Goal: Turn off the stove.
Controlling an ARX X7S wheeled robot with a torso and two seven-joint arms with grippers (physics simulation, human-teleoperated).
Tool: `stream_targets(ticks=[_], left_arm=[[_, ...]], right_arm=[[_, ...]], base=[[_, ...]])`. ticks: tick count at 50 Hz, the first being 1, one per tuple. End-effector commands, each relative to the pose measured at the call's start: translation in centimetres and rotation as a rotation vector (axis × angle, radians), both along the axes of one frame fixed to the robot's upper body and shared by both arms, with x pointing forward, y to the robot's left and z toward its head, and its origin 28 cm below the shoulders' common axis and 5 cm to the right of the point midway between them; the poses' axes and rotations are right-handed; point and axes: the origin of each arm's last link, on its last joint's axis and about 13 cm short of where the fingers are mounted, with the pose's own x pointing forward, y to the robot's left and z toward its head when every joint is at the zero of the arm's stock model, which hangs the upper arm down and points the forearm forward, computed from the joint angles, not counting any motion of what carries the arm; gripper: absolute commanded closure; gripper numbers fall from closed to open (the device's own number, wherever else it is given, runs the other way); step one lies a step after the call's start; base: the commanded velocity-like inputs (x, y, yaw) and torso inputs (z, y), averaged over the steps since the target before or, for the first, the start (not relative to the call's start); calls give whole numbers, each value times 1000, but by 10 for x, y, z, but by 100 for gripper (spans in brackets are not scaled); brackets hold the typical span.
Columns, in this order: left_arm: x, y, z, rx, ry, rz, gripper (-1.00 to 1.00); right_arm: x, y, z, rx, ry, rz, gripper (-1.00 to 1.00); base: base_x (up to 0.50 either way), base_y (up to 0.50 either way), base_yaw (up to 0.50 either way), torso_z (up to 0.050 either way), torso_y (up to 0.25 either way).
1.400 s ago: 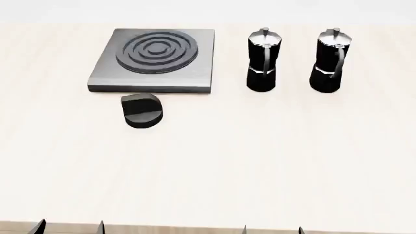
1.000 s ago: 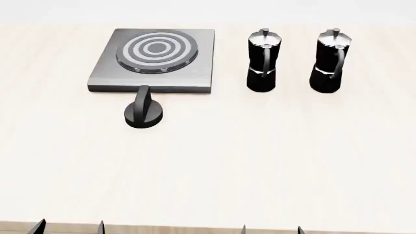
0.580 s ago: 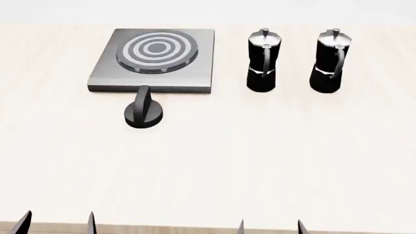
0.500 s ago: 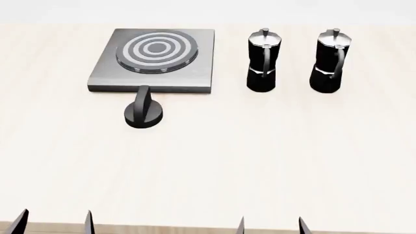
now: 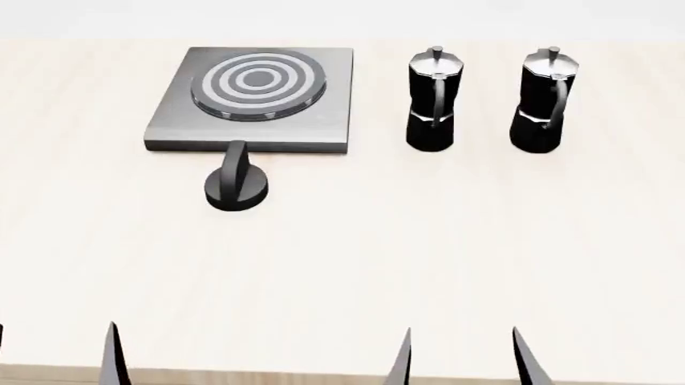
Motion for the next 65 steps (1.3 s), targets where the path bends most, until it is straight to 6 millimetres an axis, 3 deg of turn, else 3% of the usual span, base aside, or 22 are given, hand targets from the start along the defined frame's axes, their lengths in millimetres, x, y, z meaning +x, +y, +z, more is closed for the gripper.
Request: stream_targets(ticks=[1,25,65], left_arm=[[2,5,15,-7,-56,12,-100],[-16,13,51,-87,-121,-22,-100],[-15,13,52,-92,-116,-16,-100]], right_arm=[[-9,-2,16,-16,-53,-8,-100],[-22,-2,39,-73,-182,-21,-100],[-20,-1,36,-52,-169,-13,-100]], base=[[0,0,0,0,0],[0,0,0,0,0],[0,0,0,0,0]])
